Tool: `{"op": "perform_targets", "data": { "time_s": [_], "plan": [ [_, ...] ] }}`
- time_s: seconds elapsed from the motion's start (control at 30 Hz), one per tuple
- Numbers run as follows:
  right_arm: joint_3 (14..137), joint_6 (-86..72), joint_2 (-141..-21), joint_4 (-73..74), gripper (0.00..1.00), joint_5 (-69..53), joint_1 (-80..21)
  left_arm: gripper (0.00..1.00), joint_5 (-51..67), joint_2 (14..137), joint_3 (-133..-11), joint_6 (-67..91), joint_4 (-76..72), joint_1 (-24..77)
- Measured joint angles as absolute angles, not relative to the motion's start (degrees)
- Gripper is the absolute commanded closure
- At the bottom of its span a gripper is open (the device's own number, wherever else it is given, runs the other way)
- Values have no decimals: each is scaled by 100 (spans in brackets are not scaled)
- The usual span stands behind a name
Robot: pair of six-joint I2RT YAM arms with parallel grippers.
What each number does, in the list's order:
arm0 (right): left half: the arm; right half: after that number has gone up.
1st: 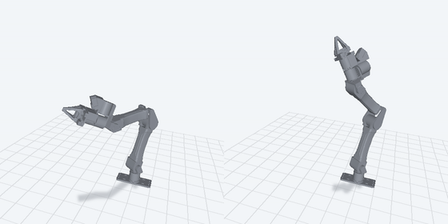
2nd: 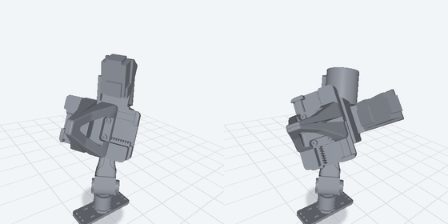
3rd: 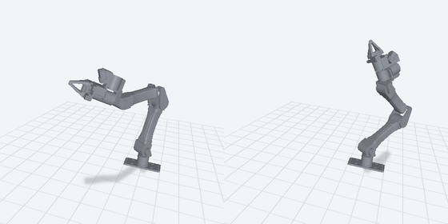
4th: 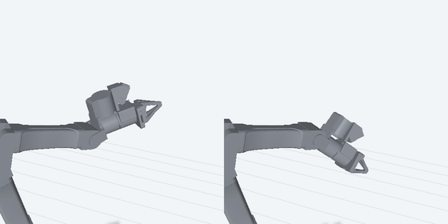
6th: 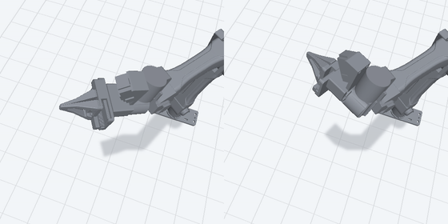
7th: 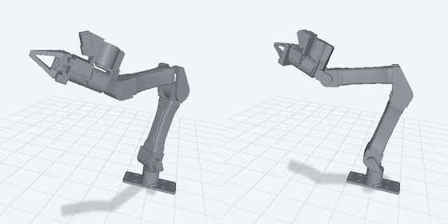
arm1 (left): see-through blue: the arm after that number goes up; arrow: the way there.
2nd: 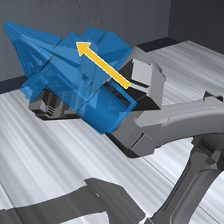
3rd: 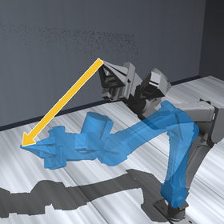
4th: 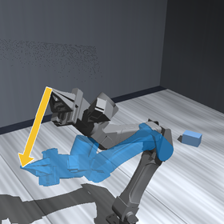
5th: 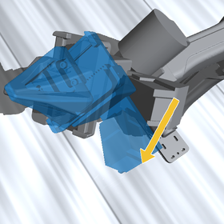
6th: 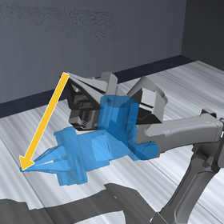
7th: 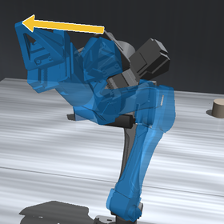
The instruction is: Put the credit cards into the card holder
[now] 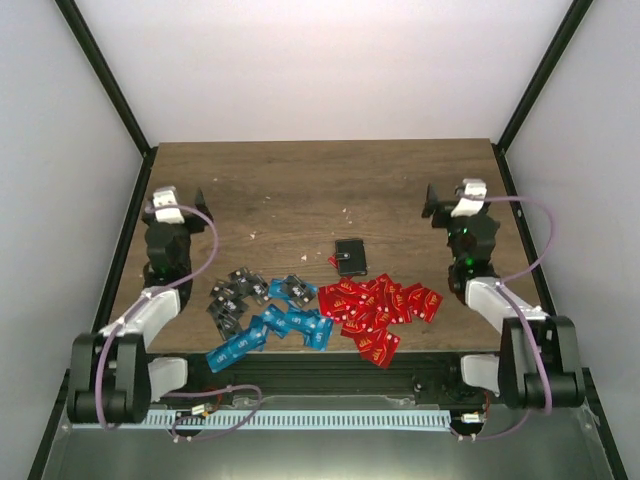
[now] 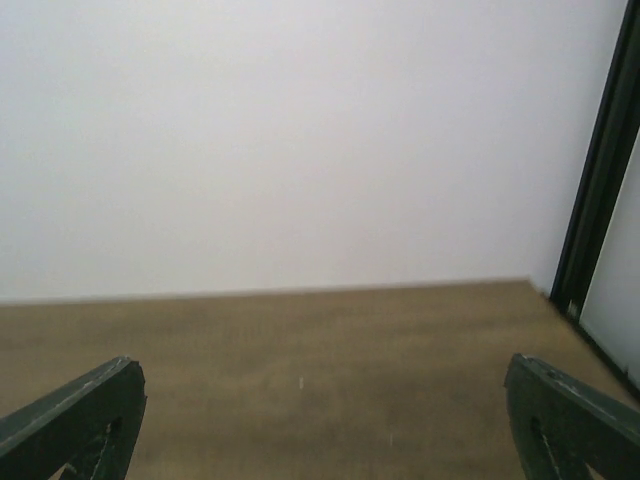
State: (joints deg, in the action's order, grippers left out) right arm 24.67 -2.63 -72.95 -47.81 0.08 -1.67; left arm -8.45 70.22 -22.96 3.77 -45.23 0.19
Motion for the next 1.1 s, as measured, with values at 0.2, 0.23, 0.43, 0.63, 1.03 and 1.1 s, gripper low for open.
{"op": "perform_targets", "data": {
  "time_s": [0.2,0.23,0.43,0.63,1.03,1.1],
  "plan": [
    [4038,-609,-6493,-2873,0,239,-167,0,-888,5874,-3736,1214,-2508,19],
    [4298,-753,-6405,-2565,0,268,-167,0,-891,5758,-4029,1330,-2093,19],
    [5207,-1439,-5955,-1166,0,-49,-167,0,-808,5708,-5476,1653,-89,19],
    [5485,-1887,-6110,-23,0,-941,-169,0,-307,6014,-5476,2473,1334,-213],
    [5266,-2292,-8259,1264,26,-2626,-1249,11,1865,6938,-3833,2908,1267,1048],
    [5238,-2324,-8654,1304,31,-2799,-1378,14,1909,7131,-3927,2963,1068,1553]
  ]
}}
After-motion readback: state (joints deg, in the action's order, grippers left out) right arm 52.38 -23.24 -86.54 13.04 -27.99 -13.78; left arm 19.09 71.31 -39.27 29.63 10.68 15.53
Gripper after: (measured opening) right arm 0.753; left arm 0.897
